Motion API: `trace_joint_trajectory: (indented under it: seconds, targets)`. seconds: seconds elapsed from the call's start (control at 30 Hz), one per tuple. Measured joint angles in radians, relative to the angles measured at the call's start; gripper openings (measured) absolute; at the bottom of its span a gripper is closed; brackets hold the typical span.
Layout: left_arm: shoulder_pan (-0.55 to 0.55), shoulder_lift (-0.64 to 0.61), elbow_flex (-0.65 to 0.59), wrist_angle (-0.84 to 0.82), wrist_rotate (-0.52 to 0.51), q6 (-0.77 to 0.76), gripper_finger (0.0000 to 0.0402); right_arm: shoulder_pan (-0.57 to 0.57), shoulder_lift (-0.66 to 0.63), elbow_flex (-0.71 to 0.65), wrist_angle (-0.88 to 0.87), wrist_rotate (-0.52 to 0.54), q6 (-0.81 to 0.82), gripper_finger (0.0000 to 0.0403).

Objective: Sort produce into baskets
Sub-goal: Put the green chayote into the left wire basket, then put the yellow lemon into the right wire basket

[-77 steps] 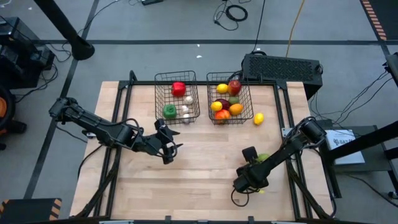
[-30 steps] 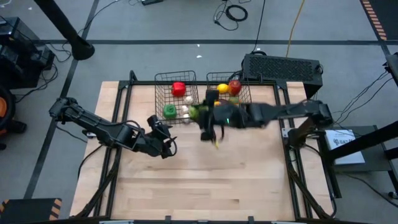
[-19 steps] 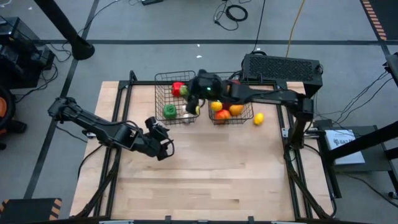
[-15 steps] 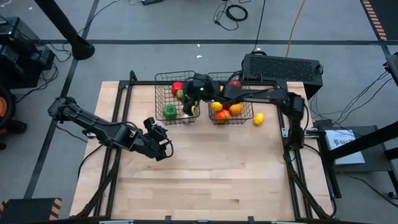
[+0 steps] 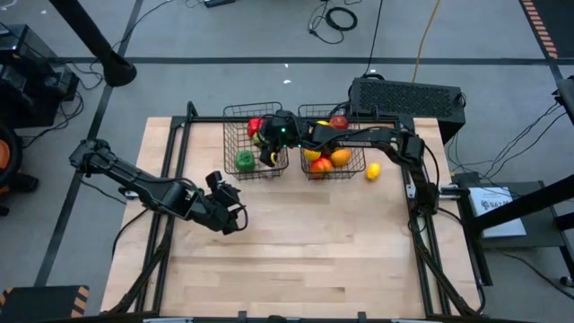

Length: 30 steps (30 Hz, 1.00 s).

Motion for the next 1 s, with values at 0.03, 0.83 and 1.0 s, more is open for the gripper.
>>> trace_joint_trajectory:
  seconds: [0.03, 0.83, 1.0]
  targets:
    - [0.000, 0.000, 0.000, 0.000, 0.000, 0.000, 0.0237, -0.003, 0.003, 0.001, 0.006, 0.000, 0.010, 0.0203]
    - [0.000, 0.001, 0.000, 0.008, 0.000, 0.001, 0.0237, -0.005, 0.035, 0.001, -0.037, 0.050, 0.057, 0.0305]
    - [0.000, 0.001, 0.000, 0.007, 0.000, 0.001, 0.0237, 0.020, -0.001, 0.001, -0.069, 0.051, 0.038, 0.0304]
